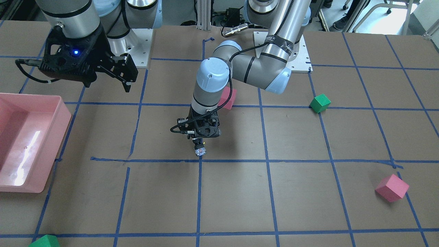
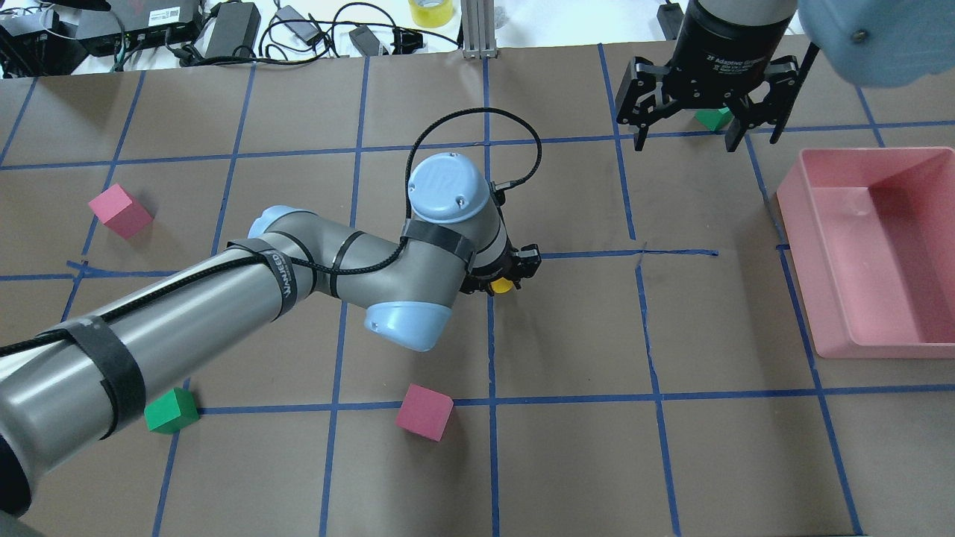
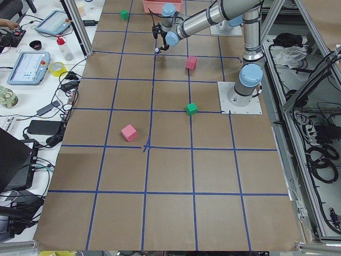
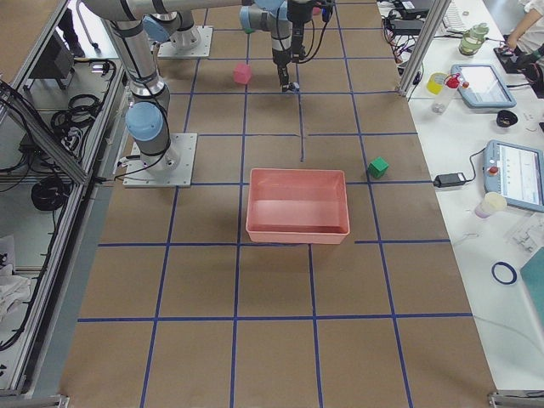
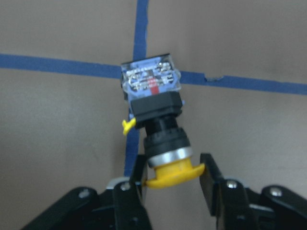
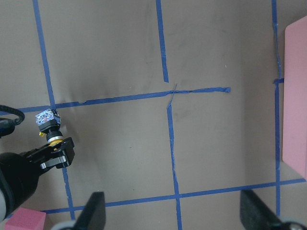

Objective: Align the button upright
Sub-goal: 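Rotate the button upright with the left gripper and set it on the table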

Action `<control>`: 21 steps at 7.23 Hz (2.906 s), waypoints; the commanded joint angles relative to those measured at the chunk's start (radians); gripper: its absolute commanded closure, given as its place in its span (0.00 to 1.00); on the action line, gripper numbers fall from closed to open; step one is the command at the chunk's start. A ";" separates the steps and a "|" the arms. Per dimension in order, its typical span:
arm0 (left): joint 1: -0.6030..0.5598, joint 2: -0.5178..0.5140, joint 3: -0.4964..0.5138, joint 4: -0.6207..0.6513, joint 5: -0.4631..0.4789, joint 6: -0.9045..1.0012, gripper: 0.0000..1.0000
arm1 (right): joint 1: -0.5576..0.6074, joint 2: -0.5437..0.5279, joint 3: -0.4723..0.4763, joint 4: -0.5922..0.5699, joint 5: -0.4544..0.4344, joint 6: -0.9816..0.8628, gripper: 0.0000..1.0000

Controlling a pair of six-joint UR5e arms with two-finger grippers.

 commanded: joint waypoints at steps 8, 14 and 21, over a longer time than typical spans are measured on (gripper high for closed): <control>0.162 0.006 0.000 -0.237 -0.457 -0.409 1.00 | 0.000 0.003 0.005 0.002 -0.012 -0.005 0.00; 0.248 -0.044 -0.039 -0.239 -0.600 -0.418 1.00 | 0.002 0.002 0.015 0.002 -0.014 -0.005 0.00; 0.272 -0.010 0.033 -0.227 -0.472 -0.619 0.00 | 0.002 0.002 0.015 0.002 -0.014 -0.005 0.00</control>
